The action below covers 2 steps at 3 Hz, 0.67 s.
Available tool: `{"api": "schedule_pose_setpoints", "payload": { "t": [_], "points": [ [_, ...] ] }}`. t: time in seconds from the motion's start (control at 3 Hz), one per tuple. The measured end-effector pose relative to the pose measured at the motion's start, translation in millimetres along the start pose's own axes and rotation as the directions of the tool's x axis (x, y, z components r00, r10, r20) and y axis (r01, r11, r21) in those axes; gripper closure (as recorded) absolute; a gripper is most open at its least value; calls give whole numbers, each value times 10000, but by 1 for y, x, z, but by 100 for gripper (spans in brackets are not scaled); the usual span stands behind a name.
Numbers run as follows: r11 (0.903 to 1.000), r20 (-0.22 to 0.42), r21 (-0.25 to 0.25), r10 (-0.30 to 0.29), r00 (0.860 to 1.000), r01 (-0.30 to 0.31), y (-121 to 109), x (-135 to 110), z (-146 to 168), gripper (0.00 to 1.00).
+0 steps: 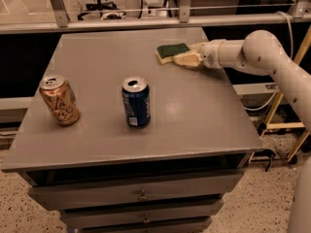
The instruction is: Move sponge near pepsi can
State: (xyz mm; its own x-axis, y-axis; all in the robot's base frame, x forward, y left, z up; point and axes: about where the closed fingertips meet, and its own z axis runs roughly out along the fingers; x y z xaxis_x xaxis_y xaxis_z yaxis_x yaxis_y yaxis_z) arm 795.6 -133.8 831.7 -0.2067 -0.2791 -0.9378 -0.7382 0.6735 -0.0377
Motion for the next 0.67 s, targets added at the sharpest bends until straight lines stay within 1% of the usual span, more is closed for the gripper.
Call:
{"api": "schedule_pose_setpoints", "payload": {
  "t": [0.67],
  "points": [
    [10000, 6, -21, 7, 10000, -7, 0, -1, 0, 100]
  ]
}}
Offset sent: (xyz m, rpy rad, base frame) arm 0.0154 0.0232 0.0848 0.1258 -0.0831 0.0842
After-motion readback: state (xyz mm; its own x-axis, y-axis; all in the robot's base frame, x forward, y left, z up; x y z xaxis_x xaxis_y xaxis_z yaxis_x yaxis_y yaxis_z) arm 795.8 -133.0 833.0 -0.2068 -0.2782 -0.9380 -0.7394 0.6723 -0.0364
